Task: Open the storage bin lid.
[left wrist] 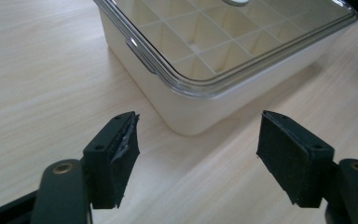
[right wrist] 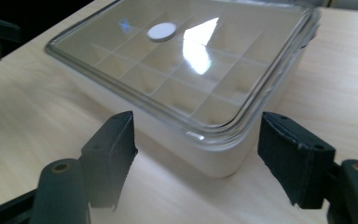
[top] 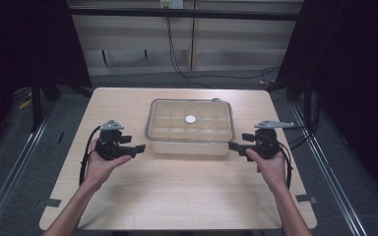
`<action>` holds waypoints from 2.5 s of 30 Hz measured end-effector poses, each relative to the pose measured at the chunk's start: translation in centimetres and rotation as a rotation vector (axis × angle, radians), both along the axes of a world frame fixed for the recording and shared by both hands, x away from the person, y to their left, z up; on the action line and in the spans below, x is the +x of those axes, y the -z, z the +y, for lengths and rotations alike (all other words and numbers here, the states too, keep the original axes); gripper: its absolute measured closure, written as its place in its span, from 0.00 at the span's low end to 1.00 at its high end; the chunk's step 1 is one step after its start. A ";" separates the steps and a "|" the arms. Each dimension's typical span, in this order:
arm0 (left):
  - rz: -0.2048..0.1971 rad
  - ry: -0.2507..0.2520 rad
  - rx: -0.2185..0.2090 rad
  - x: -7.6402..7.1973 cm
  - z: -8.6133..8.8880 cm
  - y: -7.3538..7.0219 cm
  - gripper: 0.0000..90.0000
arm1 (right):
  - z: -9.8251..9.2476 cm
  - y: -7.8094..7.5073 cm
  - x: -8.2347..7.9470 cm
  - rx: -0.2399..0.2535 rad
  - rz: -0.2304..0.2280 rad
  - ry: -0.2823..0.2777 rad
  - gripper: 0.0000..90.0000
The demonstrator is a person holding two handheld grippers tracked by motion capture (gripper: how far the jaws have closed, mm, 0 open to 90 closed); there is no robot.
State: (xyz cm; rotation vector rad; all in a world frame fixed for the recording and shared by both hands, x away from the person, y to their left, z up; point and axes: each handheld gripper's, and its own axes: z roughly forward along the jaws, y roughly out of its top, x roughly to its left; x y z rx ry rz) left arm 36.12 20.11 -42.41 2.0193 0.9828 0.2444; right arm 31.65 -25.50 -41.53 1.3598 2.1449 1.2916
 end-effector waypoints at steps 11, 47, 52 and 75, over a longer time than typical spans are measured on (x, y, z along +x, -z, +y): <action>0.006 -0.002 0.007 2.8 -0.9 -0.9 0.20 | -0.1 -0.9 2.6 -0.023 0.020 0.024 0.29; 0.152 0.020 0.016 8.4 -3.7 1.3 0.22 | 1.4 1.6 9.4 -0.026 0.175 0.024 0.21; 0.154 0.044 0.032 8.4 -4.7 1.1 0.24 | 1.7 1.9 9.6 -0.043 0.178 0.031 0.15; 0.211 0.052 -0.043 10.2 -5.3 2.3 0.18 | 2.0 3.7 11.1 -0.008 0.178 0.064 0.09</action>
